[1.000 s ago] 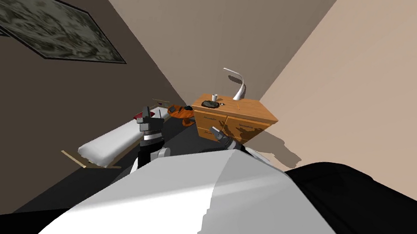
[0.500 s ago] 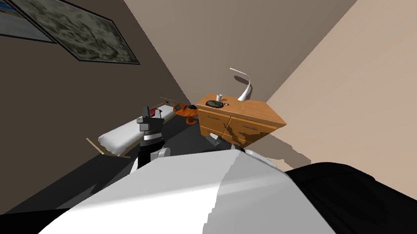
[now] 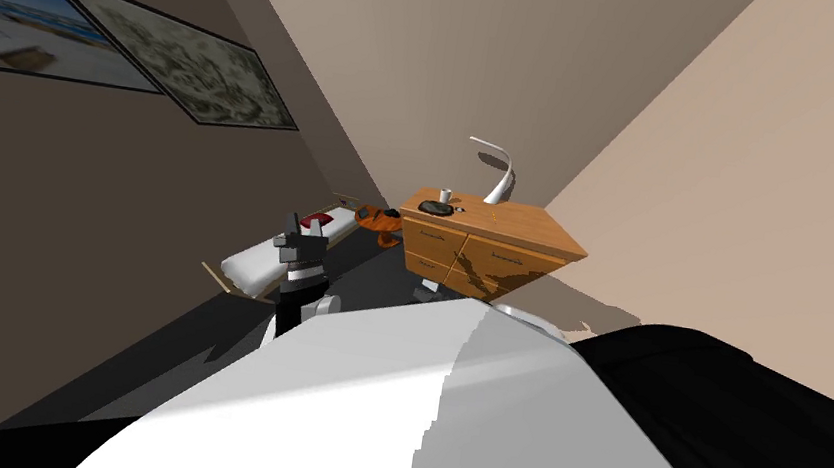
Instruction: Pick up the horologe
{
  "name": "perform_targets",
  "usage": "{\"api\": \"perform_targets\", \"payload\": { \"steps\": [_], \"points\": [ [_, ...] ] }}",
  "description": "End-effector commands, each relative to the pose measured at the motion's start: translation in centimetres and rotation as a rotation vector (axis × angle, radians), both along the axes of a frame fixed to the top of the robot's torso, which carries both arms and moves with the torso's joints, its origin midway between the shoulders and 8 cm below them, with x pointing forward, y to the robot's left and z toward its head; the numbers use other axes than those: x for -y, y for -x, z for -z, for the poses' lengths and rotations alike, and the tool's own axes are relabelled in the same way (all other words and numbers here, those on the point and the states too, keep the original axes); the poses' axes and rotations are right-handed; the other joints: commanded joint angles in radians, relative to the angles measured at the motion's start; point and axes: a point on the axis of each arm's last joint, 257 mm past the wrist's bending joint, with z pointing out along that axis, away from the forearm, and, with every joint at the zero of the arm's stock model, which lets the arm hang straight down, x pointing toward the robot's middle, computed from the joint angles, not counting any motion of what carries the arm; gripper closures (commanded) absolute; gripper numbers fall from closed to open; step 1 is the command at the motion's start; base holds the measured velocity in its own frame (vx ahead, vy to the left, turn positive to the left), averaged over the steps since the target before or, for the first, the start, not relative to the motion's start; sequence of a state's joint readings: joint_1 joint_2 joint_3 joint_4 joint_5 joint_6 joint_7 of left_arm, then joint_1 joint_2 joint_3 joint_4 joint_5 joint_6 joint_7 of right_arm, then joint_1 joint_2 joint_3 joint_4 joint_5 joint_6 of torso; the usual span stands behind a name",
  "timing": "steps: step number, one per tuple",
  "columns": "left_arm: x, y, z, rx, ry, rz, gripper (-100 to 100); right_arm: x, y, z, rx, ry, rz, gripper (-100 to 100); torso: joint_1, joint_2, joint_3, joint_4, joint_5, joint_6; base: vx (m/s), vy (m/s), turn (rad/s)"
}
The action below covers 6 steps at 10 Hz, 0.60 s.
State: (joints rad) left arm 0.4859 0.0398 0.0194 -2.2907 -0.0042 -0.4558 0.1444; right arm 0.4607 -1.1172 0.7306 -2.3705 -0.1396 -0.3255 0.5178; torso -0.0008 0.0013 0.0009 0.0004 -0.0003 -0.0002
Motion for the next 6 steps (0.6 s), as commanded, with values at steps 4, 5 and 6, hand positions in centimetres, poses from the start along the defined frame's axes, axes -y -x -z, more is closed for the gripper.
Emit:
{"api": "perform_targets", "payload": {
  "steps": [4,5,6],
  "points": [
    [0.0,0.0,0.0,0.0,0.0,0.0,0,0.8,3.5,3.3,-0.045,0.124,-0.085,-100,-0.001,-0.001,0.0,0.0,0.0,0.001,-0.014,0.009,0.123],
    [0.0,0.0,0.0,0.0,0.0,0.0,0,1.2,4.4,4.0,-0.064,0.147,-0.102,-100,0.0,-0.001,0.0,0.0,0.0,0.0,-0.017,0.011,0.148],
    [0.0,0.0,0.0,0.0,0.0,0.0,0,1.7,4.7,4.4,-0.069,0.173,-0.113,-100,0.0,-0.001,0.0,0.0,0.0,0.001,-0.007,0.005,-0.072]
  ]
}}
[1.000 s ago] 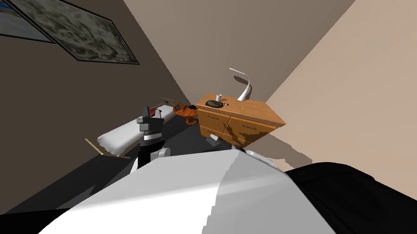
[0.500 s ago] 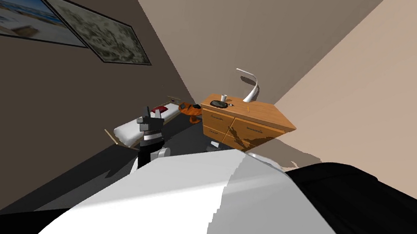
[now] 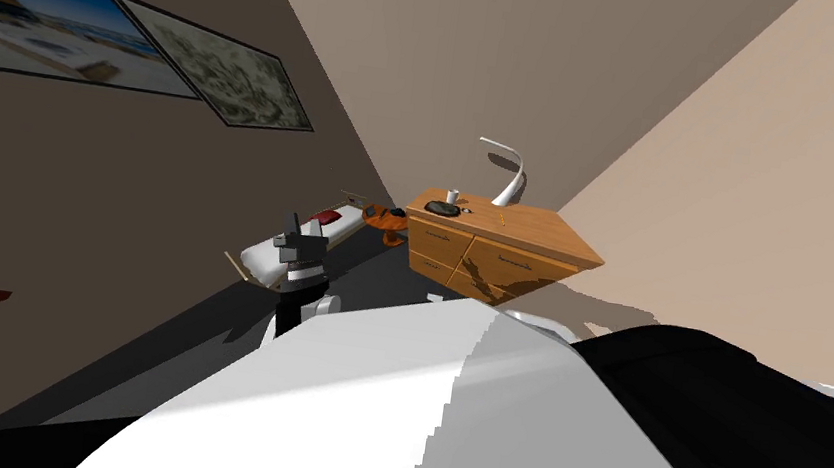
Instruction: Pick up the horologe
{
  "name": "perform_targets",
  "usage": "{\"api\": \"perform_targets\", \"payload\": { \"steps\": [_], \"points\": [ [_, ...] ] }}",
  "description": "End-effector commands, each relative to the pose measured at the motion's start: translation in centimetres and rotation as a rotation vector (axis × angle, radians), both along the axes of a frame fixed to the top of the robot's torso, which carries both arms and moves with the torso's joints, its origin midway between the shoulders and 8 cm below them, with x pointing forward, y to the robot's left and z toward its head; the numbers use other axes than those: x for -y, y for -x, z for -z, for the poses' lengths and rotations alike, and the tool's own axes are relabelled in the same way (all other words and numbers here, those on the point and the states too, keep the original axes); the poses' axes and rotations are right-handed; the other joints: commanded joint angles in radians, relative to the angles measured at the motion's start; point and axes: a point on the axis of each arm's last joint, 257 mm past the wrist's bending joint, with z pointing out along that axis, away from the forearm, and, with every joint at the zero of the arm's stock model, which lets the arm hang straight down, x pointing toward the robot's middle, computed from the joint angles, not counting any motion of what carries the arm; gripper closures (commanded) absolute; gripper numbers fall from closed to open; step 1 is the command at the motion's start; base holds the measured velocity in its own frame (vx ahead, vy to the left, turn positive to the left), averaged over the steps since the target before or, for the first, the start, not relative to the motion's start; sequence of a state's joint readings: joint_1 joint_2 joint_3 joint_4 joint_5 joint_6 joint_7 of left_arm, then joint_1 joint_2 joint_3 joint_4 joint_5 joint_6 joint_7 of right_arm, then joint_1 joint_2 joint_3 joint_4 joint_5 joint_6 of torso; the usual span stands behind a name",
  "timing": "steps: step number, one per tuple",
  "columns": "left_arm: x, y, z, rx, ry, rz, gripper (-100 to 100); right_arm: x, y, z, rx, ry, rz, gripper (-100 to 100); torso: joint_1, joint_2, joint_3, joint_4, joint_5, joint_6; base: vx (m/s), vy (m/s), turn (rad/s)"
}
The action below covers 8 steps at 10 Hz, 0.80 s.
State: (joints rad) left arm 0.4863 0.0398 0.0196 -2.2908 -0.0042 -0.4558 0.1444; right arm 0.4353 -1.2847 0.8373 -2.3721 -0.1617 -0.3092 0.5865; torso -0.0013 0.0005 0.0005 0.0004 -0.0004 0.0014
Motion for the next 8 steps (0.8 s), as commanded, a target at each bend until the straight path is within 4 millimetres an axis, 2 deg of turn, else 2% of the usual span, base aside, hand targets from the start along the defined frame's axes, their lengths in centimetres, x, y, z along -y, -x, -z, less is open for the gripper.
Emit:
{"api": "perform_targets", "payload": {
  "steps": [1,3,5,7,8],
  "points": [
    [0.0,0.0,0.0,0.0,0.0,0.0,0,0.7,1.6,1.4,-0.016,0.053,-0.034,-100,0.0,0.0,0.0,0.0,0.0,0.0,-0.017,0.025,0.299],
    [0.0,0.0,0.0,0.0,0.0,0.0,0,2.1,2.8,2.6,-0.043,0.113,-0.063,-100,0.001,0.0,0.0,0.0,0.0,0.0,-0.01,0.009,0.079],
    [0.0,0.0,0.0,0.0,0.0,0.0,0,3.3,4.7,4.1,-0.072,0.173,-0.1,-100,0.001,0.0,0.0,0.0,0.0,-0.001,-0.007,0.017,0.234],
    [0.0,0.0,0.0,0.0,0.0,0.0,0,4.5,5.1,4.6,-0.079,0.212,-0.115,-100,0.0,-0.001,0.0,0.0,0.0,0.0,-0.001,0.004,-0.018],
    [0.0,0.0,0.0,0.0,0.0,0.0,0,5.5,6.3,5.6,-0.092,0.256,-0.138,-100,0.0,-0.001,0.0,0.0,0.0,0.0,-0.003,0.02,0.252]
  ]
}}
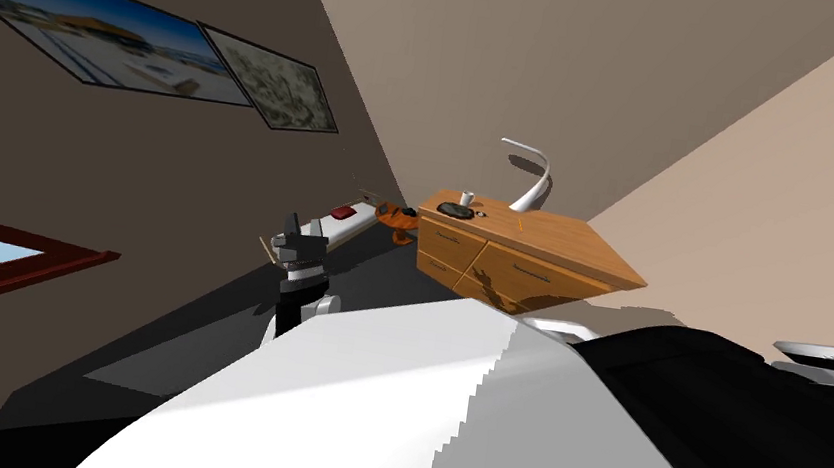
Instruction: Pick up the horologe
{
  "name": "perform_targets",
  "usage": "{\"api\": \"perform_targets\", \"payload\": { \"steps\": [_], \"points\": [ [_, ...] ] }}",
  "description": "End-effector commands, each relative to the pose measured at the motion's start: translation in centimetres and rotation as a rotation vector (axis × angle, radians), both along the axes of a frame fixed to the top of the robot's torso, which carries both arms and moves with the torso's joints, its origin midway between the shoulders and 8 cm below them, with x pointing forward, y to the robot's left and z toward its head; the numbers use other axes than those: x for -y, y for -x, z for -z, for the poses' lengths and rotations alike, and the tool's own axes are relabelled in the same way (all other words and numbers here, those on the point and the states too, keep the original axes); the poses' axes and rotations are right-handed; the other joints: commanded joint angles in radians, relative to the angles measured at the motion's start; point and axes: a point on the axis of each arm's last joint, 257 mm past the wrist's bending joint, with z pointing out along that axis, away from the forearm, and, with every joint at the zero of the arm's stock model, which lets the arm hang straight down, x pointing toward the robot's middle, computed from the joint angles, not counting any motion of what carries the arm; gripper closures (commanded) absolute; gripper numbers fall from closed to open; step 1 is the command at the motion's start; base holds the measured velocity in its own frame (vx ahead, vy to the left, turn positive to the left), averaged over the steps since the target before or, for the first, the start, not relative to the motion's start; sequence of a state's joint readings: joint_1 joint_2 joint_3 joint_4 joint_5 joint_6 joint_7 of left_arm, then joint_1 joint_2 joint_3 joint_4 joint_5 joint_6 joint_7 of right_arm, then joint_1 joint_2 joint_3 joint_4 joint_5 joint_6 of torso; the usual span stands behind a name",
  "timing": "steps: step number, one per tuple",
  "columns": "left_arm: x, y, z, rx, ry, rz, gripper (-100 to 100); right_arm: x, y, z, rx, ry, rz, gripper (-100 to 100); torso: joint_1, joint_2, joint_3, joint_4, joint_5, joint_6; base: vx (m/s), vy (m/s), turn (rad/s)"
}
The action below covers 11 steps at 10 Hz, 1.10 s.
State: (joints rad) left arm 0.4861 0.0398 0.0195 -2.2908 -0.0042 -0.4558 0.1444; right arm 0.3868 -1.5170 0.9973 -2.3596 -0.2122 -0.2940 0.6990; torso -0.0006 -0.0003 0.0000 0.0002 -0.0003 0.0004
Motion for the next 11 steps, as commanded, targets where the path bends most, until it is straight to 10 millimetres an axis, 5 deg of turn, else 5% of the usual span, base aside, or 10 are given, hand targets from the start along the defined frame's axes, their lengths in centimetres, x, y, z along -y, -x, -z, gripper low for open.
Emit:
{"api": "perform_targets", "payload": {
  "steps": [1,11],
  "points": [
    [0.0,0.0,0.0,0.0,0.0,0.0,0,1.4,1.2,0.9,-0.019,0.046,-0.021,-100,0.0,0.0,0.0,0.0,0.0,0.0,-0.002,0.017,0.212],
    [0.0,0.0,0.0,0.0,0.0,0.0,0,12.0,6.4,3.9,-0.109,0.359,-0.127,-100,0.0,-0.001,0.0,0.0,0.0,0.0,0.005,0.011,0.15]
  ]
}}
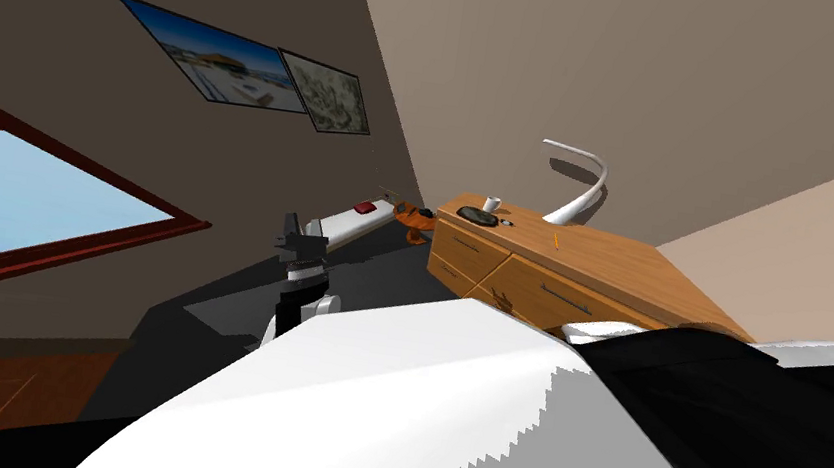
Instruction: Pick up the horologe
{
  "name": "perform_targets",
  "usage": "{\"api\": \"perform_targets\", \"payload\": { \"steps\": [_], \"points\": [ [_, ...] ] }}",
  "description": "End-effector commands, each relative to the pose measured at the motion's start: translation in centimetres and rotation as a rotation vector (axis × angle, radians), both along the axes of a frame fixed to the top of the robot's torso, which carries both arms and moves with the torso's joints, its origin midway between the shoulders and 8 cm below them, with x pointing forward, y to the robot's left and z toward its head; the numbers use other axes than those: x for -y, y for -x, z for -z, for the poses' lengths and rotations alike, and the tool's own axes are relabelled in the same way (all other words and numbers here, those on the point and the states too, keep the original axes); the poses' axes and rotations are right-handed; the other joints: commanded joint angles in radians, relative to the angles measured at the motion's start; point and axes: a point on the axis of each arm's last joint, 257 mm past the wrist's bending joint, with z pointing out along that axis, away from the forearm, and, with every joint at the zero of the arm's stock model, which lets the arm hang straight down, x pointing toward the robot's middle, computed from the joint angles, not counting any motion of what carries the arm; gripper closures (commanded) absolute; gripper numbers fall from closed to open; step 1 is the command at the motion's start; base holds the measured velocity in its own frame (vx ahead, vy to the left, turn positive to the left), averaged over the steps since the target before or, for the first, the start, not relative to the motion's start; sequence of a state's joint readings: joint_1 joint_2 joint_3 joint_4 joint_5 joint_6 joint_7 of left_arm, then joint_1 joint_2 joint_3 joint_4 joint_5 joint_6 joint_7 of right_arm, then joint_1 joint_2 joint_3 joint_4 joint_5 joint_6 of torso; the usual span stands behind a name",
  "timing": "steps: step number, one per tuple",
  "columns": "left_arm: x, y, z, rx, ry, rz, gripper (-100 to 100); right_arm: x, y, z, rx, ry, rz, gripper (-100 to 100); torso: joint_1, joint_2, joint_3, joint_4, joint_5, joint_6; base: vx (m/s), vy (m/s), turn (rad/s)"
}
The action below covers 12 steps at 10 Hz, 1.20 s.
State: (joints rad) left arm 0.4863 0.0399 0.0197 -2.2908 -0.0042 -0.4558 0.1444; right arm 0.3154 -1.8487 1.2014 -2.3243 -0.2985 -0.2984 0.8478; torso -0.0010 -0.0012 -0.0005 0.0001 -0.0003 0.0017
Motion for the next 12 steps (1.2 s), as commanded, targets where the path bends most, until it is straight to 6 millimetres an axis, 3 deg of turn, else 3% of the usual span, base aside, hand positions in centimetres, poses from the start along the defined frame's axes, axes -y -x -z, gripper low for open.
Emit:
{"api": "perform_targets", "payload": {
  "steps": [1,5,12],
  "points": [
    [0.0,0.0,0.0,0.0,0.0,0.0,0,1.9,0.4,0.0,-0.003,0.05,-0.02,-100,0.0,0.0,0.0,0.0,0.0,0.0,0.007,0.001,-0.029],
    [0.0,0.0,0.0,0.0,0.0,0.0,0,7.9,2.4,0.0,-0.035,0.206,-0.049,-100,0.0,0.0,0.0,0.0,0.0,0.001,0.018,0.003,0.21],
    [0.0,0.0,0.0,0.0,0.0,0.0,0,16.7,4.1,-2.3,-0.071,0.439,-0.073,-100,-0.001,-0.001,-0.001,0.0,0.0,-0.001,0.026,-0.014,0.164]
  ]
}}
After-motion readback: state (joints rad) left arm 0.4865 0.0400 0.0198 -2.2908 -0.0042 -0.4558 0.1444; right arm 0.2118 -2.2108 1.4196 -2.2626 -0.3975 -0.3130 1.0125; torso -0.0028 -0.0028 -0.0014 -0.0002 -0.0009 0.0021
